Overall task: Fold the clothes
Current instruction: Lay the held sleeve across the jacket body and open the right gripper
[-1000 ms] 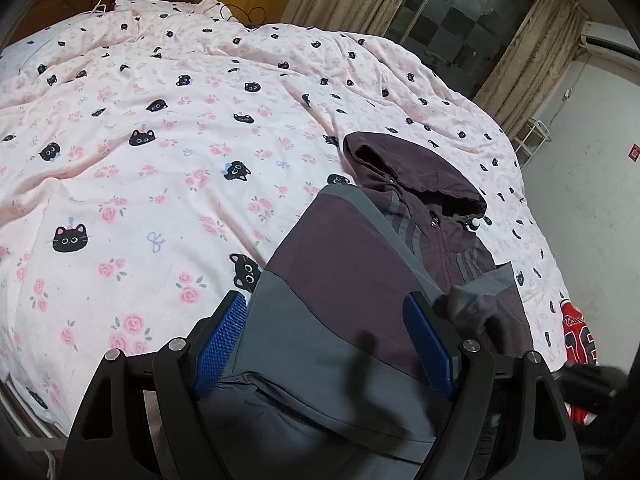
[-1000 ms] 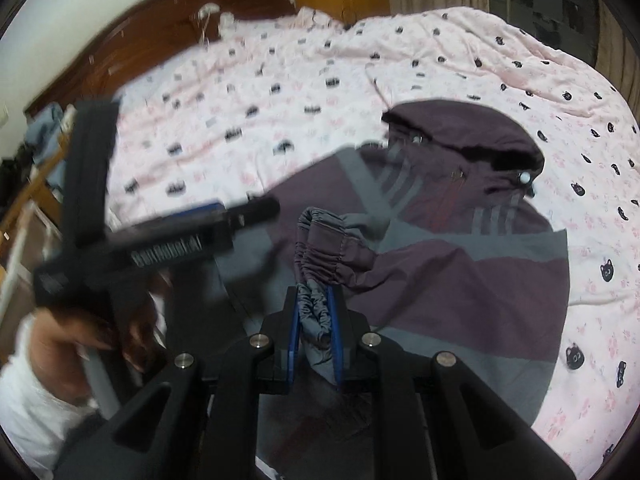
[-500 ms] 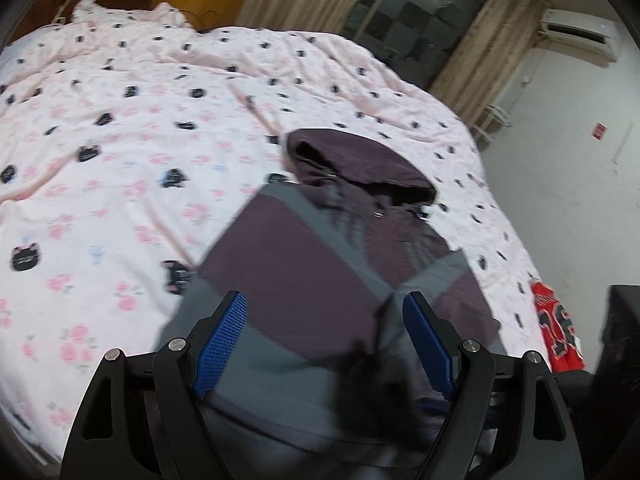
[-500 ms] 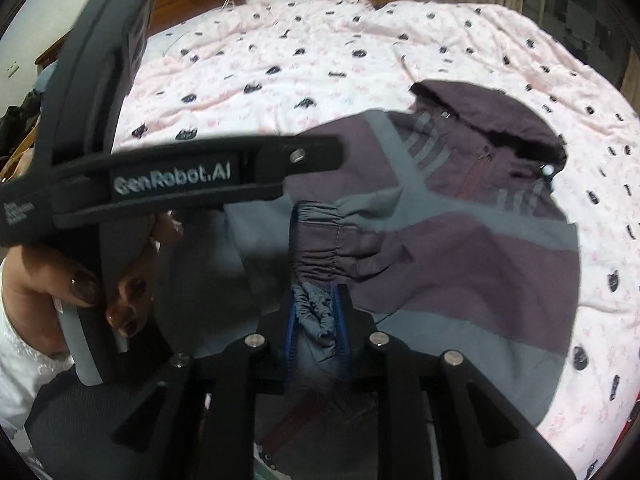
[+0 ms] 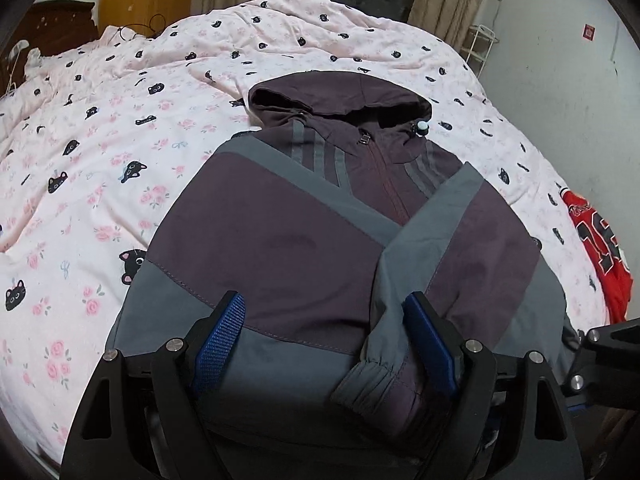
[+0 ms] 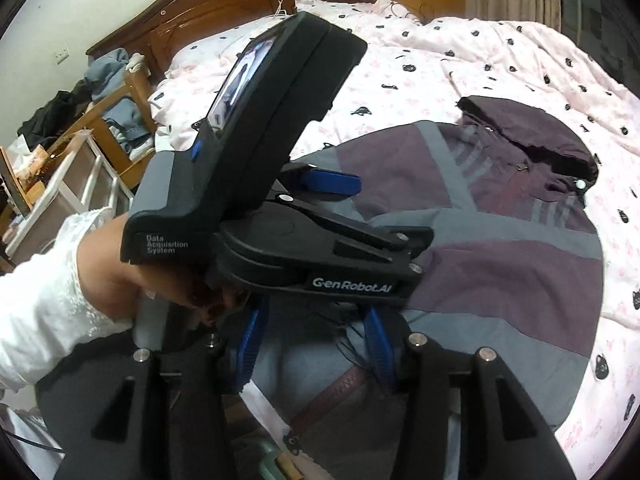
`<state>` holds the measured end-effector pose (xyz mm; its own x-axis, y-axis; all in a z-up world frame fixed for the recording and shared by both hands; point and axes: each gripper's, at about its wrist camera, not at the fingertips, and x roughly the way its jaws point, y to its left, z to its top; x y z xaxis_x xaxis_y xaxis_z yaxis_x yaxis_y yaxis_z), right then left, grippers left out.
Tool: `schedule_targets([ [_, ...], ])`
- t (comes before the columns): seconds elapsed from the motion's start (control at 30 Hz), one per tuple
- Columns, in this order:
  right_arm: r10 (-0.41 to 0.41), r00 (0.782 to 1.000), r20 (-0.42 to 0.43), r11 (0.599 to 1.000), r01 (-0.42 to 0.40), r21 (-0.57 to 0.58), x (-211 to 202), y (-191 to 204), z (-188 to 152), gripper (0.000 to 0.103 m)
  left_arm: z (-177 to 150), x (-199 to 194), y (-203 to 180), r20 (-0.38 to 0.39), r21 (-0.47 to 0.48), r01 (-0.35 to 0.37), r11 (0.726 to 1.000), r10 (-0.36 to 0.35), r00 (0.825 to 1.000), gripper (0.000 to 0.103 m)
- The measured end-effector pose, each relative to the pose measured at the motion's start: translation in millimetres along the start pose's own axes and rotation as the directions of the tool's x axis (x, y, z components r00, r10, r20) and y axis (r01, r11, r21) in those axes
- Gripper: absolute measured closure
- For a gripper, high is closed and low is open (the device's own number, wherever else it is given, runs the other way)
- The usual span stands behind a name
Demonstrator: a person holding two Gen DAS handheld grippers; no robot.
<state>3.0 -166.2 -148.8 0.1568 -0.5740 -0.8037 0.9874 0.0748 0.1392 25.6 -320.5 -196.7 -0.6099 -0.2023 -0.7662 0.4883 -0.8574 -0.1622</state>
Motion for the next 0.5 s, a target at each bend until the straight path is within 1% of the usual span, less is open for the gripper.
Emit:
schedule_targets([
  [0.13, 0.0, 1.0, -0.004, 1.0, 0.0, -0.019, -4, 2, -6, 0.053, -2, 2, -2, -0.006, 0.017, -0.019, 1.0, 0.019, 1.0, 0.023],
  [0.5, 0.047, 0.999, 0.004, 0.995, -0.047, -0.093, -24, 10, -27, 0.053, 1, 2, 3, -0.011, -0.012, 0.0, 1.0, 0.0, 1.0, 0.023],
])
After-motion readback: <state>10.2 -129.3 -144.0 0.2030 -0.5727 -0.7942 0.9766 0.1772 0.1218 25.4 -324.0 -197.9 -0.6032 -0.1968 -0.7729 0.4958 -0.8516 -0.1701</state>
